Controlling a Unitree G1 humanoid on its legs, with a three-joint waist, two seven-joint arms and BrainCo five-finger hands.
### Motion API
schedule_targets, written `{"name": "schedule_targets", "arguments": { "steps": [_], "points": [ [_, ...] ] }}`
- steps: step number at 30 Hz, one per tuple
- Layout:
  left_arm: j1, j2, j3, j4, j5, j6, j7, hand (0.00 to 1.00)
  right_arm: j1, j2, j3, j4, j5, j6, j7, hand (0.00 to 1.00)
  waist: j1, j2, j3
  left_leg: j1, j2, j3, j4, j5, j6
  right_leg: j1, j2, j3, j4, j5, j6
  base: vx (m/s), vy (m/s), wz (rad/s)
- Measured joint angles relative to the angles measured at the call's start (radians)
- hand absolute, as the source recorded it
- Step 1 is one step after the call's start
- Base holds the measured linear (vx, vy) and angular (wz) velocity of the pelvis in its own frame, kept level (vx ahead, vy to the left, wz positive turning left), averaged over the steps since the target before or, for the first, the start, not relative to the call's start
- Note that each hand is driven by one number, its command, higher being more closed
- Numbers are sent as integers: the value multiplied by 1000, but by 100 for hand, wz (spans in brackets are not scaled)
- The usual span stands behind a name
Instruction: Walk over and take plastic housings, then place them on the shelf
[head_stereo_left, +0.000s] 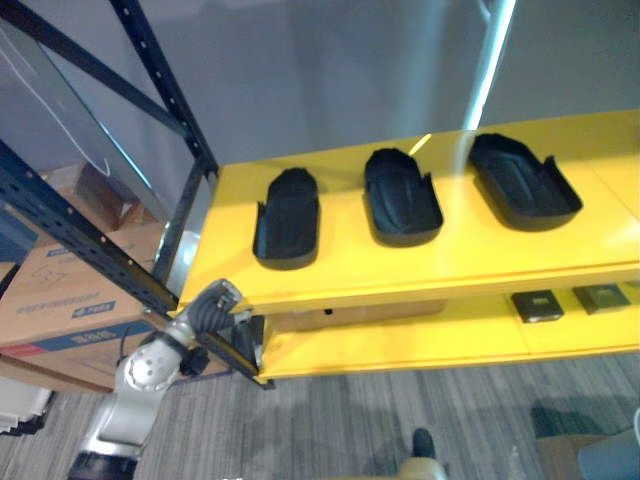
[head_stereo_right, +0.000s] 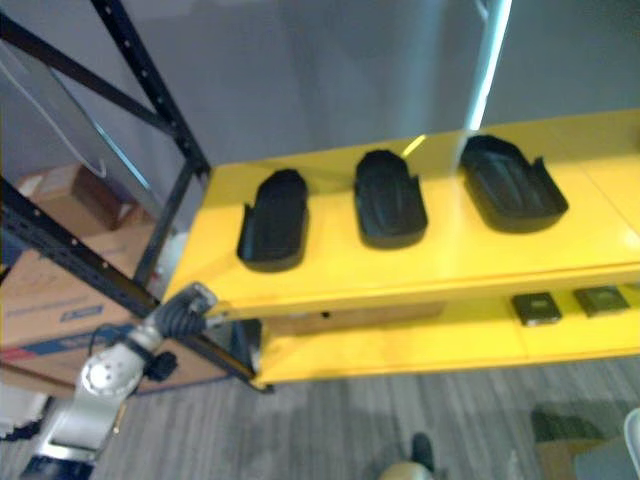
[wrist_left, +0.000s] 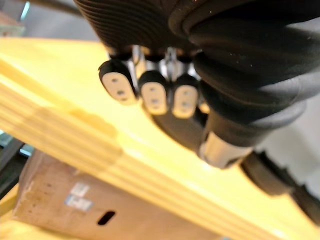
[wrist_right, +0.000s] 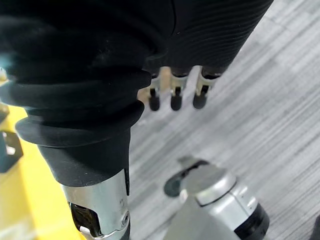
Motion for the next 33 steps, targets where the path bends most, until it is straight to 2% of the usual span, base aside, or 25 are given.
{"name": "schedule_targets", "arguments": {
  "steps": [3, 6, 15, 25, 28, 33],
  "points": [
    [-56, 2, -19, 30, 2, 0, 3, 100, 1, 0, 0, 0, 0, 1, 0, 0, -14, 2, -1, 0, 0, 1, 0, 0, 0, 0, 0, 0, 0, 1, 1, -28, -31, -1],
    [-129, 36, -85, 47, 1, 0, 3, 100, 6, 0, 0, 0, 14, 4, 0, 0, -22, 3, -2, 0, 0, 2, 0, 0, 0, 1, 0, 0, 0, 2, -1, -20, -22, 0],
    [-246, 78, -130, 111, 1, 2, -9, 100, 8, -5, 20, 0, 19, 34, 0, 0, -66, 6, -4, 11, -1, 19, 0, 0, 0, 0, 0, 11, 0, 8, -2, -33, -25, -5],
    [-354, 91, -209, 174, 6, 48, -94, 100, 10, -4, 20, -5, 18, 40, 0, 0, -94, 11, 21, 17, -1, 30, -1, 0, -1, -4, 2, 13, 0, 12, -4, -42, -36, -4],
    [-393, 108, -235, 200, 12, 87, -117, 100, 10, -4, 20, -5, 18, 39, 0, 0, -101, 8, 24, 17, -1, 32, -1, 0, -1, -2, 3, 13, 0, 15, -6, -15, -24, -1],
    [-405, 108, -236, 259, 14, 126, -154, 100, 7, -3, 20, -5, 19, 42, 0, 0, -104, -1, 30, 18, -2, 37, 1, 0, -1, -5, 3, 13, 0, 19, -11, -54, -36, -4]
  ]
}}
